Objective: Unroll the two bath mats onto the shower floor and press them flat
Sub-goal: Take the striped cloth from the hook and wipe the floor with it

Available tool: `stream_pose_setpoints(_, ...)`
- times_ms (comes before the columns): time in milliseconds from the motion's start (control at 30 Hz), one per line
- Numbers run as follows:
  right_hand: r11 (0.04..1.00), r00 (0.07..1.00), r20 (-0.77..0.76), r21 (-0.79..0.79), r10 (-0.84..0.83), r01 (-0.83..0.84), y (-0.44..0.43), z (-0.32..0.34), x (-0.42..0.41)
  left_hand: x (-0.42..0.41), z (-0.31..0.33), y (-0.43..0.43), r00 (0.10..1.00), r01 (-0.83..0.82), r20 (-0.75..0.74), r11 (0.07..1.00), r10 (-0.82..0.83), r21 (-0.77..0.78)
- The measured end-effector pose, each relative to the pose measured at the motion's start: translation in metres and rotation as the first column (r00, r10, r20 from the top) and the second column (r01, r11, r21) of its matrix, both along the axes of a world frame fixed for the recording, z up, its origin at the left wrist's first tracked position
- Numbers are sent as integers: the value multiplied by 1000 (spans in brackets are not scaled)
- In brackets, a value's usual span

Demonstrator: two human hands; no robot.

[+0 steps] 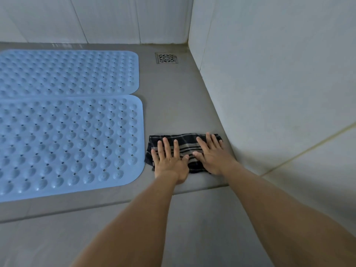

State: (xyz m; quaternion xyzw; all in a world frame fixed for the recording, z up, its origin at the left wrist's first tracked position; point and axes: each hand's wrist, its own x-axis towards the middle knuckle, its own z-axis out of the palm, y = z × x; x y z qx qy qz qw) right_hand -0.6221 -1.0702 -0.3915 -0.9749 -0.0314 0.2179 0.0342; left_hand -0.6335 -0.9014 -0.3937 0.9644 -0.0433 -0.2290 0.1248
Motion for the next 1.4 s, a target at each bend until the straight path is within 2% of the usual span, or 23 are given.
stream_pose_setpoints(300, 996, 997, -10, 42, 75, -74, -2, 8, -56, -42, 3, 24, 995, 96, -16, 995, -97, -31)
stream_pose_setpoints(433, 990, 994, -52, 100, 101, -96, -2, 15, -62, -49, 7, 42, 994, 111, 33, 984, -107, -139)
stream_pose_setpoints(500, 988, 987, -88, 82, 136, -129, -5, 19, -59, -47, 12, 56, 983, 182, 15, 972, -182, -152)
stream_pose_setpoints(700, 986, 985, -41, 30, 168, -167, -5, 18, -61, -42, 26, 70, 932, 359, -45, 933, -361, -35)
stream_pose_setpoints(833, 989, 988, 42, 8, 146, -147, 1, 11, -60, -39, 26, 64, 915, 395, 30, 907, -403, 146)
stream_pose_setpoints(933, 983, 974, 142, -68, 178, -170, 8, 7, -61, -30, 23, 57, 858, 428, 149, 844, -492, 324)
stream_pose_setpoints(1033, 987, 972, 187, 42, 143, -153, 11, 16, -62, -23, 29, 56, 839, 450, 176, 838, -515, 309)
stream_pose_setpoints(1100, 985, 984, 136, 113, 116, -131, 12, 29, -63, -22, 40, 60, 862, 450, 143, 863, -487, 229)
stream_pose_setpoints(1200, 984, 988, 9, 87, 154, -154, 17, 49, -65, -33, 59, 70, 890, 445, 67, 892, -450, 84)
stream_pose_setpoints(1300, 976, 970, -129, 98, 205, -193, 31, 65, -75, -53, 76, 81, 895, 445, -50, 895, -443, 40)
stream_pose_setpoints(1400, 969, 953, -184, 108, 241, -224, 44, 74, -91, -73, 82, 93, 907, 413, -100, 910, -408, 35)
